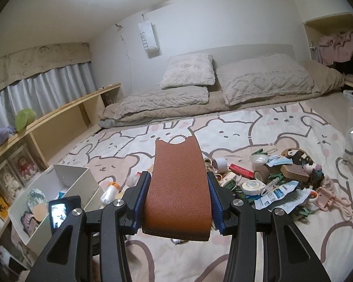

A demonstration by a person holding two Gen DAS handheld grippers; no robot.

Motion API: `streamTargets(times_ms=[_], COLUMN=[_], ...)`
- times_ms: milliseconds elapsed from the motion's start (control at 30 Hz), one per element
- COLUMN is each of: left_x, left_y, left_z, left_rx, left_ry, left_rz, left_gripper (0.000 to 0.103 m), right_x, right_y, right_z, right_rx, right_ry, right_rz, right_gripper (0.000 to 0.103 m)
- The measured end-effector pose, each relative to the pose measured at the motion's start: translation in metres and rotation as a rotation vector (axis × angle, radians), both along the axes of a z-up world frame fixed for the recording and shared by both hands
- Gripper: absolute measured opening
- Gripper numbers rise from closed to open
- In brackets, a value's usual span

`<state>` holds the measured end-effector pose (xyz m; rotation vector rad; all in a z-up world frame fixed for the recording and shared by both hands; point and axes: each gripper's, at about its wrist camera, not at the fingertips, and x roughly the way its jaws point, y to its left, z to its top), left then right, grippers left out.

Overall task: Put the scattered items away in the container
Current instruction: 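Grasp the white tube with green-red label using the left tool while the right tool holds the leather, then lift the labelled tube toward the white box with the left tool while the right tool carries the leather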

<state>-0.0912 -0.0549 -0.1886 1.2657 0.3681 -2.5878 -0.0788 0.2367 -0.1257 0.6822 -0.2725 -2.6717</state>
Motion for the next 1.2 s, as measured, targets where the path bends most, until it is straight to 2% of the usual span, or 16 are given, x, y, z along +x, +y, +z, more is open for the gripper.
streamTargets(times_ms=[133,333,467,667,867,1000,1200], left_x=[-0.003,-0.004,-0.011,-0.020,-0.023,-0.019,-0.018], left_y=[0.002,0.002,0.009,0.009,0.008,0.006,0.005], left_z=[-0.004,-0.014,-0.017,-0.024,-0.028,-0.025,-0.022], left_rx=[-0.007,-0.023,-0.075,-0.098,-0.092,-0.070,-0.041], left_ry=[0.005,-0.003,-0.015,-0.039,-0.035,-0.007,0.021], left_rz=[0.040,0.156,0.198,0.245,0.254,0.252,0.199], left_gripper=[0.092,0.093,0.094,0.098,0.098,0.085,0.084], right_x=[-0.002,-0.004,-0.005,-0.006,-0.006,-0.006,-0.008], right_y=[0.009,0.025,0.032,0.039,0.045,0.046,0.047], right_z=[-0.002,-0.005,-0.006,-0.008,-0.010,-0.011,-0.014], right_rx=[-0.024,-0.063,-0.085,-0.103,-0.128,-0.134,-0.136], right_ry=[-0.008,-0.022,-0.029,-0.037,-0.047,-0.051,-0.064], right_rz=[-0.006,-0.022,-0.030,-0.034,-0.032,-0.030,-0.030], right_gripper=[0.048,0.048,0.048,0.048,0.048,0.048,0.048])
